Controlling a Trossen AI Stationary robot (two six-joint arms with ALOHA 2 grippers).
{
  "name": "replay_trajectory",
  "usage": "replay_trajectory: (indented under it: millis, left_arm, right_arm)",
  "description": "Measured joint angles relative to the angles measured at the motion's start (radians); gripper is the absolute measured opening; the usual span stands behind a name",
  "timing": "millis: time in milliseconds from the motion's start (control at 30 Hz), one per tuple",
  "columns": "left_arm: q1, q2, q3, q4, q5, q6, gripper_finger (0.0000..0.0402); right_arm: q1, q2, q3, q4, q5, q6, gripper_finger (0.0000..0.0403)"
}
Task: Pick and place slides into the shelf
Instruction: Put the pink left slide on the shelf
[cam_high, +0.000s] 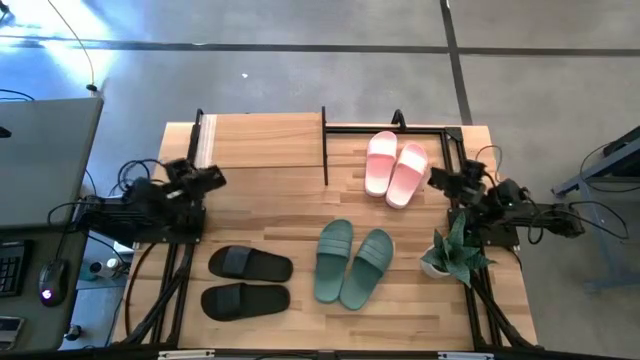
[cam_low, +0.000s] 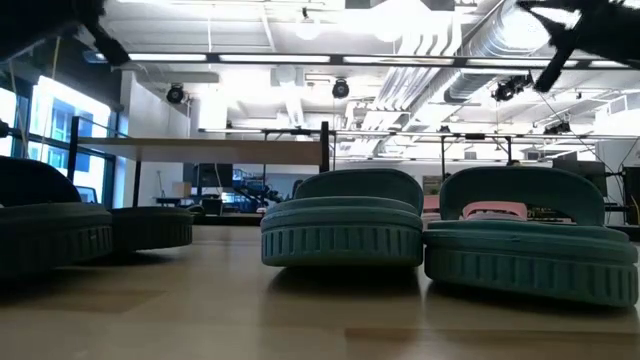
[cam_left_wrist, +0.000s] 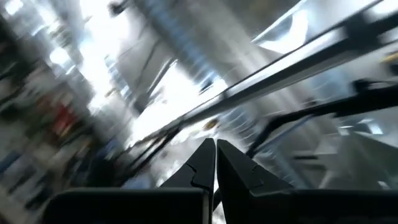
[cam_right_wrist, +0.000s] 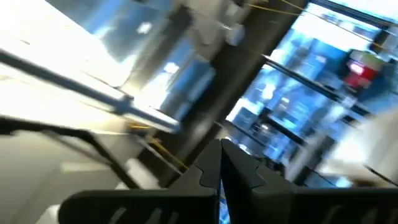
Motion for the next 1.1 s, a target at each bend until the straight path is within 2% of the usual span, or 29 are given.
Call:
replay_trajectory:
  millis: [100,200,400,633,700,800,967,1100]
  left_arm:
    - [0.000,0.000,0.001,0.088,0.001,0.058,0.0005]
    - [0.000,0.001,0.029,0.063,0.001,0.105,0.0005]
    - [0.000,0.076,0.193,-0.150,0.004,0.206,0.0005]
    - [0.000,0.292,0.456,-0.486,0.020,0.346,0.0005]
    - [0.000,0.375,0.529,-0.572,0.020,0.386,0.0005]
    - [0.000,0.500,0.626,-0.665,0.020,0.450,0.0005]
    - [0.000,0.675,0.752,-0.832,0.019,0.552,0.0005]
    - [0.000,0.786,0.808,-0.954,0.011,0.596,0.0005]
  right_arm:
    - [0.000,0.000,0.000,0.055,-0.037,-0.069,0.0000]
    - [0.000,0.000,0.000,0.065,-0.039,-0.099,0.0000]
    - [0.000,0.000,0.000,0.077,-0.035,-0.097,0.0000]
    - [0.000,0.000,0.056,0.045,-0.047,-0.133,0.0000]
    - [0.000,0.000,0.109,-0.033,-0.051,-0.181,0.0000]
    - [0.000,0.000,0.227,-0.240,-0.043,-0.280,0.0000]
    - [0.000,0.024,0.441,-0.682,0.090,-0.340,0.0000]
    - [0.000,0.103,0.598,-0.919,0.119,-0.373,0.0000]
